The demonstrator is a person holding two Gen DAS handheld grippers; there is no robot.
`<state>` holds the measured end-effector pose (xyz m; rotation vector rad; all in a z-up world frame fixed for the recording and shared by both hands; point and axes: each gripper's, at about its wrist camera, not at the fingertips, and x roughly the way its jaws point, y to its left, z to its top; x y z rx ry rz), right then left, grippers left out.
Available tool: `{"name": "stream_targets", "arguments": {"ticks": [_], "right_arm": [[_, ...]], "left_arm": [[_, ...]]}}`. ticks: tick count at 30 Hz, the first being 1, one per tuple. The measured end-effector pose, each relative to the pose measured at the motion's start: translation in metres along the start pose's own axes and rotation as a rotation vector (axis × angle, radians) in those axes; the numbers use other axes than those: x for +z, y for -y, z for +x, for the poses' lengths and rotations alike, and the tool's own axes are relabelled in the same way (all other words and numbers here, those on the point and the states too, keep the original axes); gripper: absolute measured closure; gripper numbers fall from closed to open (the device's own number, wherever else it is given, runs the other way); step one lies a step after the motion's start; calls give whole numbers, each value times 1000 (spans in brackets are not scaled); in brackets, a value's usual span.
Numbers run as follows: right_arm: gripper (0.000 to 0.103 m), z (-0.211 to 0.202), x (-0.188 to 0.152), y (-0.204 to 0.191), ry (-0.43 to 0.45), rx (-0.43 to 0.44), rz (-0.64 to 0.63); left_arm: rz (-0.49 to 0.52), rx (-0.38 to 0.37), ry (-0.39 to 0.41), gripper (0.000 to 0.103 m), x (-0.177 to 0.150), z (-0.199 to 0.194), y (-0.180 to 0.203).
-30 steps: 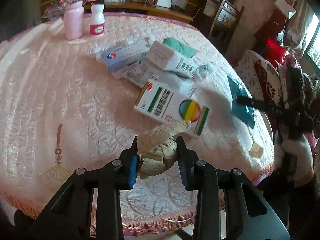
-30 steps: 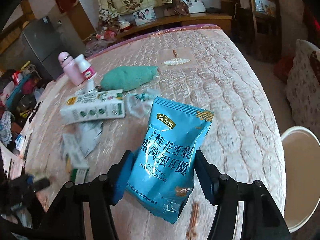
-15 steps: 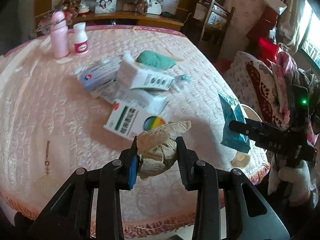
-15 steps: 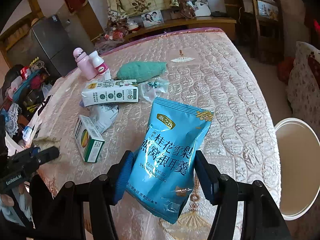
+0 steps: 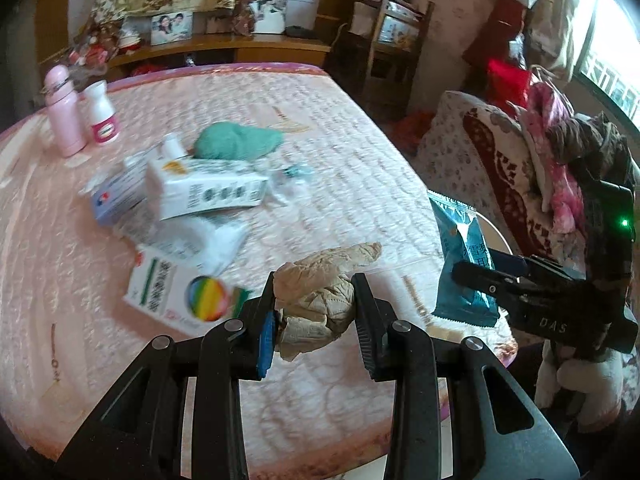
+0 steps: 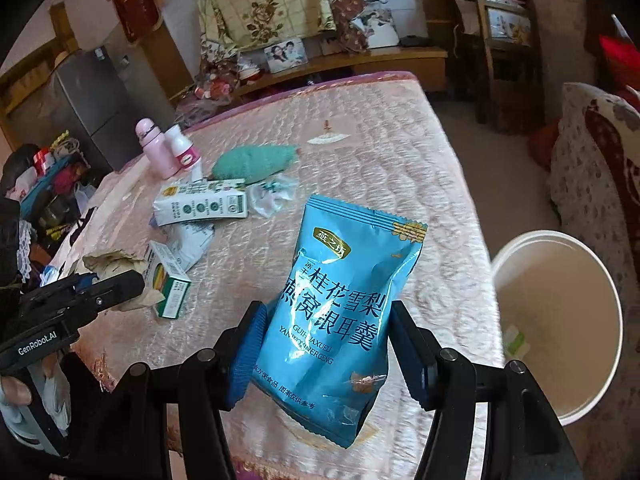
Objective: Collect trash
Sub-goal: 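Carry the blue bag and tan paper toward the white bucket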
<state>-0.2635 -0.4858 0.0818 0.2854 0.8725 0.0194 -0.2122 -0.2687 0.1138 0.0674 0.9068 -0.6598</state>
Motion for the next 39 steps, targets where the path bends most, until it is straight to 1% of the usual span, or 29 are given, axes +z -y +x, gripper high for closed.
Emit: {"name": "stream_targets", "arguments": {"ticks": [11, 25, 32, 39], "right_arm": [[43, -22, -8, 38, 23, -41, 62], [43, -36, -20, 71, 38, -72, 126], [43, -40, -24, 86, 38, -92, 154], [43, -44, -29, 108, 39, -119, 188]], "left_arm": [[66, -29, -11, 71, 15, 24, 46], [104, -59, -32, 71, 19, 41, 76], [110, -96, -46, 71, 20, 50, 91], [126, -142, -62, 71, 26, 64, 116]]}}
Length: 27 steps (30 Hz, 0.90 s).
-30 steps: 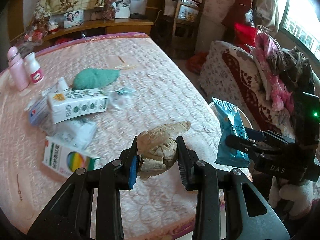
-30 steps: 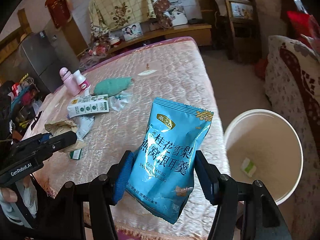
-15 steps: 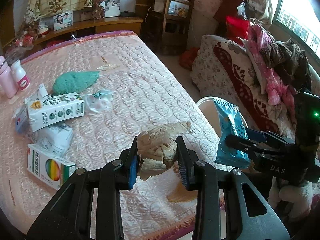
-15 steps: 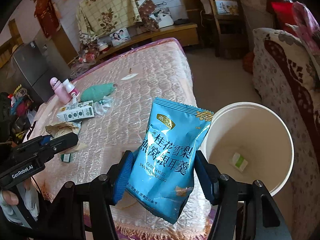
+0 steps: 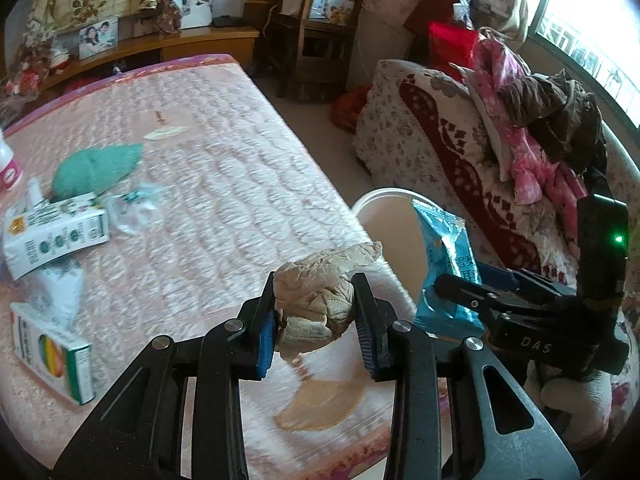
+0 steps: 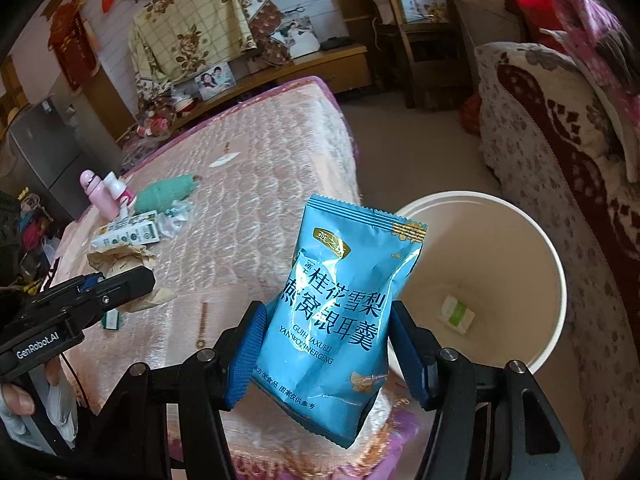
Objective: Collect trash
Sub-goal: 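Carry the blue bag and tan paper toward the white bucket, then open both tools over the bucket to drop the bag and paper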
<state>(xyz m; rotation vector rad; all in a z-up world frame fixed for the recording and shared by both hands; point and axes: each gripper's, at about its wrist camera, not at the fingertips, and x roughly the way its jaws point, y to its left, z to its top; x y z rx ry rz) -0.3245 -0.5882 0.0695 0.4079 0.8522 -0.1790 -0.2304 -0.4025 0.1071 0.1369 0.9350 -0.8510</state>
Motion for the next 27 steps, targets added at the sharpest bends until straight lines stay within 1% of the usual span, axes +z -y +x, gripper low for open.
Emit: {"name": "stream_targets", "arguments": {"ticks": [8, 14, 18, 22, 24, 26, 27], "right_arm": [[43, 1, 5, 35, -7, -53, 36], [43, 9, 9, 62, -23, -94, 59], [43, 16, 10, 82, -28, -137, 86], [43, 20, 9, 100, -30, -163, 130], [43, 23, 8, 106, -32, -176, 145], [39, 26, 7, 110, -34, -183, 159], [37, 27, 7, 112, -31, -200, 161]], "left_arm": [[20, -50, -33, 71, 15, 29, 29], [23, -108, -55, 71, 28, 53, 48], [9, -148, -65, 70, 35, 66, 56], [4, -176, -64, 65, 40, 77, 64], [12, -187, -61, 59, 42, 82, 70], [15, -193, -61, 47, 43, 85, 73], [13, -197, -60, 45, 43, 87, 74]]}}
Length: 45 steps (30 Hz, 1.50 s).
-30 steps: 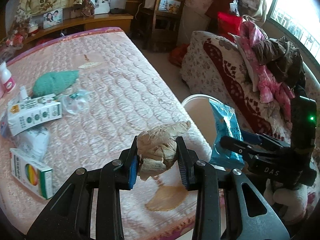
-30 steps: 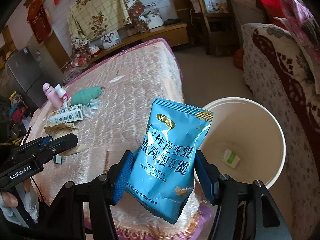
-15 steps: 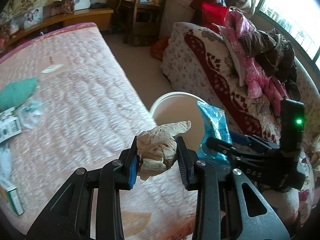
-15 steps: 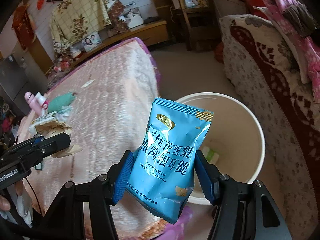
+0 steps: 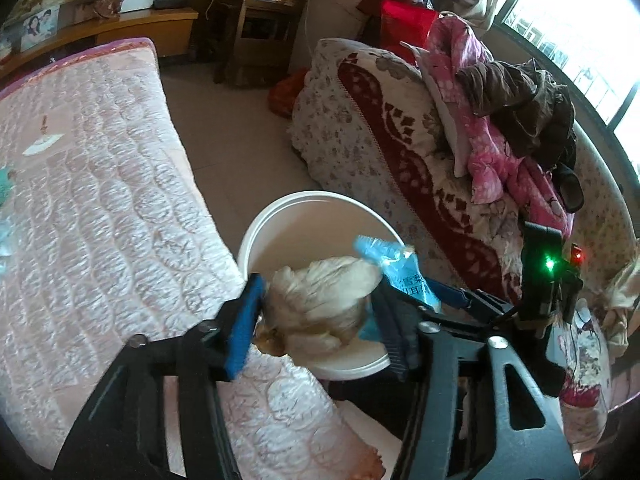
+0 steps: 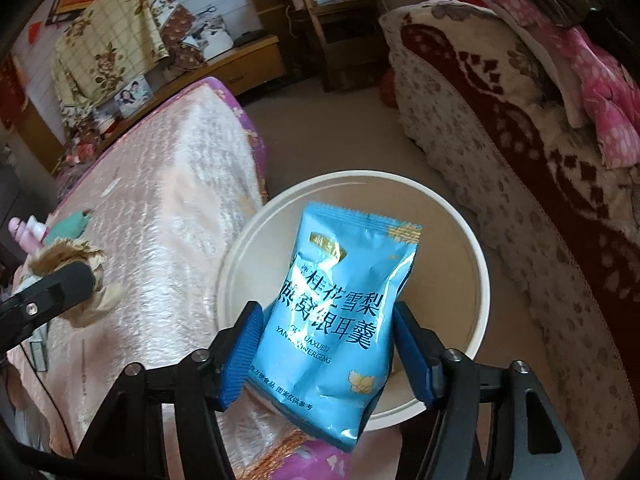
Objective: Collect trash
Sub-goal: 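Open both tools over the bucket to drop the bag and paper, then grasp the white milk carton with the right tool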
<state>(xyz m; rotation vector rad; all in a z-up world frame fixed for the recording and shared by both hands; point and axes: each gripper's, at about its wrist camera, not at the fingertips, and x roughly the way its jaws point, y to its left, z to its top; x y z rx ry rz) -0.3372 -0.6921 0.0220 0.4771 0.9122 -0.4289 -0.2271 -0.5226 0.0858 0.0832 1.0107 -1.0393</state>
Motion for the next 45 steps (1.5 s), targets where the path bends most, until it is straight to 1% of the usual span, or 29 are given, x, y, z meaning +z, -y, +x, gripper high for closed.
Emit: {"name": "stream_targets", "arguments": {"ticks": [1, 2, 8, 12, 18, 24, 30, 33, 35, 39, 41, 45], "right_arm": [[33, 1, 0, 1, 5, -16, 1], [33, 2, 0, 2, 6, -27, 2], [32, 1, 0, 5, 7, -14, 9], [32, 1, -1, -1, 0, -11, -13], [32, -6, -4, -15, 17, 18, -32], [32, -15, -9, -43, 33, 41, -70], [32, -24, -10, -79, 41, 83, -117], [32, -26, -13, -99, 38, 104, -147], [32, -28, -15, -114, 38, 121, -177], [32, -31, -20, -139, 34, 139, -232], [31, -30, -20, -150, 29, 152, -251], [31, -28, -22, -171, 16, 180, -284]], "left_arm": [[-1, -2, 0, 45, 0, 1, 0], [-2, -2, 0, 44, 0, 1, 0], [5, 30, 6, 44, -5, -4, -5], [7, 70, 28, 44, -10, -15, -10], [18, 165, 65, 44, -20, -37, -22], [17, 229, 88, 44, -32, -61, -39], [-24, 260, 97, 44, -47, -82, -71], [-43, 261, 96, 44, -55, -88, -92], [-64, 276, 98, 44, -59, -92, -110], [-131, 299, 77, 44, -67, -103, -149], [-157, 304, 67, 44, -73, -109, -161], [-211, 333, 25, 45, -98, -131, -189]]}}
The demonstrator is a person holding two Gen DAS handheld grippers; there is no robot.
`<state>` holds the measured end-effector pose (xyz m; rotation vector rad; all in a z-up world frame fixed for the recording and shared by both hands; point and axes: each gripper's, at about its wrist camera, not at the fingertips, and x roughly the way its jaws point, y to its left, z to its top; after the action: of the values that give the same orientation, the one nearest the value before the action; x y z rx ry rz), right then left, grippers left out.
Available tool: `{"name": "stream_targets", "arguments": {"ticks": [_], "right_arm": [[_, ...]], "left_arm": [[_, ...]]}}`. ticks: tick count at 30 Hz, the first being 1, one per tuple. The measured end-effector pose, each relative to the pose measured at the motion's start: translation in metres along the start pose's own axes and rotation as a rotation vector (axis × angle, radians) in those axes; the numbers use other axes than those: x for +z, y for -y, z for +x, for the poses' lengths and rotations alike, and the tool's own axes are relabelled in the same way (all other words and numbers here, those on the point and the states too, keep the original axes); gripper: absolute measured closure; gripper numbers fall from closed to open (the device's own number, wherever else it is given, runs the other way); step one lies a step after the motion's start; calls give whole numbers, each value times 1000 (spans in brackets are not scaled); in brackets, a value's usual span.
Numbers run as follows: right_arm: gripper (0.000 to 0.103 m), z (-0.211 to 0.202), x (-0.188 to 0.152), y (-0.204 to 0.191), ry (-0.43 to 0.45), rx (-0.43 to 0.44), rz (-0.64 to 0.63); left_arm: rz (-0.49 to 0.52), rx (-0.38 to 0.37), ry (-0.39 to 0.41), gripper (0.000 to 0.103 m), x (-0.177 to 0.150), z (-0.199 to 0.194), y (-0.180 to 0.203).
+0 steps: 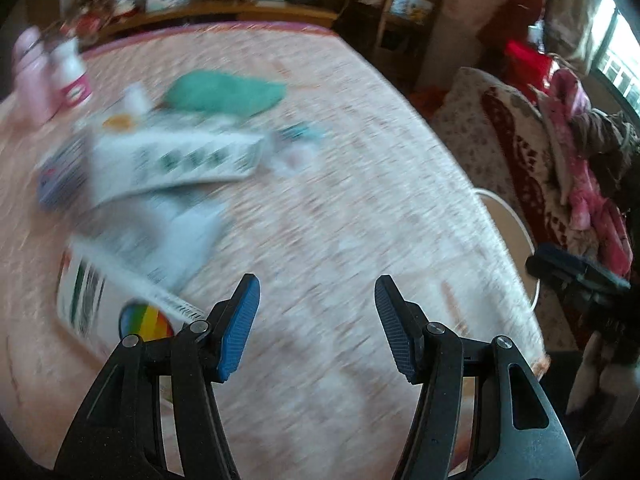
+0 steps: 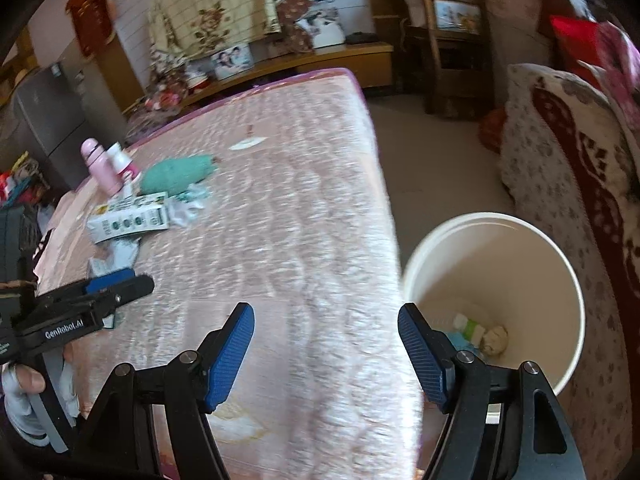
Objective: Collect trash
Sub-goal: 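Grasp the white milk carton with the right tool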
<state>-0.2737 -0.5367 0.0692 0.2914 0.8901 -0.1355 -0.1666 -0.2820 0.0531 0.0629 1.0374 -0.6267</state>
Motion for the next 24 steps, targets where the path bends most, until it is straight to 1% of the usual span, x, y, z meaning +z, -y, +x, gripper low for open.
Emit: {"name": "stream_targets", "arguments": {"ticks": [3, 6, 10, 14, 19, 22, 24], "right_arm": [[30, 8, 4, -21, -14, 31, -37], [30, 18, 4, -43, -31, 62, -76], [29, 35, 9, -78, -56, 125, -116], [29, 49, 15, -116, -75, 180, -162], [29, 61, 26, -155, -79, 212, -216], [29, 65, 41, -177, -59, 232, -231], [29, 67, 57, -193, -33, 235, -241]], "left_arm": [[-34, 24, -16, 45, -14, -15, -29], [-65, 57, -15, 45, -25, -31, -56], [-116, 70, -2, 45, -36, -57, -89], [-138, 51, 23, 44, -46, -79, -103], [-138, 52, 47, 44, -50, -95, -114], [-131, 66, 73, 44, -46, -103, -118], [-133, 82, 92, 44, -43, -107, -123]]}}
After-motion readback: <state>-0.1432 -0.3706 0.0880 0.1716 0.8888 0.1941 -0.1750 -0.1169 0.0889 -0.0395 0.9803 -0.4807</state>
